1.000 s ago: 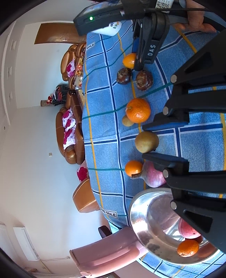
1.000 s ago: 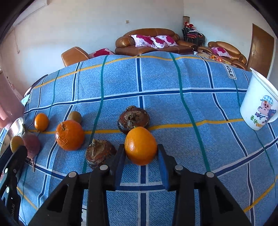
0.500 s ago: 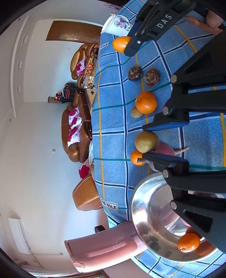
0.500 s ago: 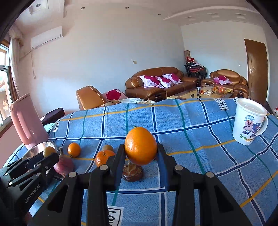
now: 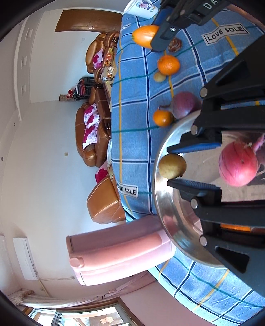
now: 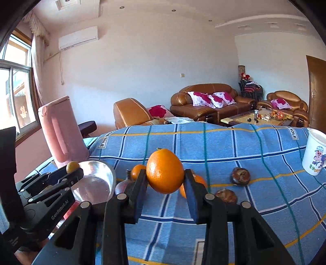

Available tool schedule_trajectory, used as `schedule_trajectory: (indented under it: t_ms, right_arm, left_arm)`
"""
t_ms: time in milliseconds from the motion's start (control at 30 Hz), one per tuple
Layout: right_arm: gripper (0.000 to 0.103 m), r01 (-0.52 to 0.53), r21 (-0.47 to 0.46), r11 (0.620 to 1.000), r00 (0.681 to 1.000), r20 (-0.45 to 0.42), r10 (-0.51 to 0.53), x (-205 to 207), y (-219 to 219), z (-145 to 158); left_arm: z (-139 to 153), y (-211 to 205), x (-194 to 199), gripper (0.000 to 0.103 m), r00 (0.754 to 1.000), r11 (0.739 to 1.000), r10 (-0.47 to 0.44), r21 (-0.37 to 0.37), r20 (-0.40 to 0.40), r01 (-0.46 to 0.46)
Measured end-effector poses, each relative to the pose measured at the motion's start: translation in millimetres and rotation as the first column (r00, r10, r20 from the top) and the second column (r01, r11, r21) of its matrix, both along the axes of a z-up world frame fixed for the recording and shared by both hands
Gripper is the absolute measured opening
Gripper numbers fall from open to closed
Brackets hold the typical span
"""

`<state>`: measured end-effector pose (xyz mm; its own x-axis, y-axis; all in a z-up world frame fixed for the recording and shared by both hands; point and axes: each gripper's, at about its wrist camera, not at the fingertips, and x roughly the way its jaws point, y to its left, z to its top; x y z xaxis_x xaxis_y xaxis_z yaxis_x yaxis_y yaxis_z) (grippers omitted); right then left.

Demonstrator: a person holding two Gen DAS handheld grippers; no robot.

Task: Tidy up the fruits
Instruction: 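Carry the yellow-green fruit with the left tool while the right tool carries the orange to the bowl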

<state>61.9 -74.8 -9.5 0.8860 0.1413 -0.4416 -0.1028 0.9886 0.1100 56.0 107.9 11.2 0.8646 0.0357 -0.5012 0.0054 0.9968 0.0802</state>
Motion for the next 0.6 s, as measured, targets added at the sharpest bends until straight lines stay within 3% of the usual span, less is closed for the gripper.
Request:
schedule_trajectory:
  t_ms: [600]
  right_arm:
    - [0.038,-0.091,-0.01,0.996,0.992,-0.083,0.09,37,96,-26]
  left_arm:
    - [-16,74,16,0.026,0.984,0.985,0.17,0.027,-0.058,-0.168]
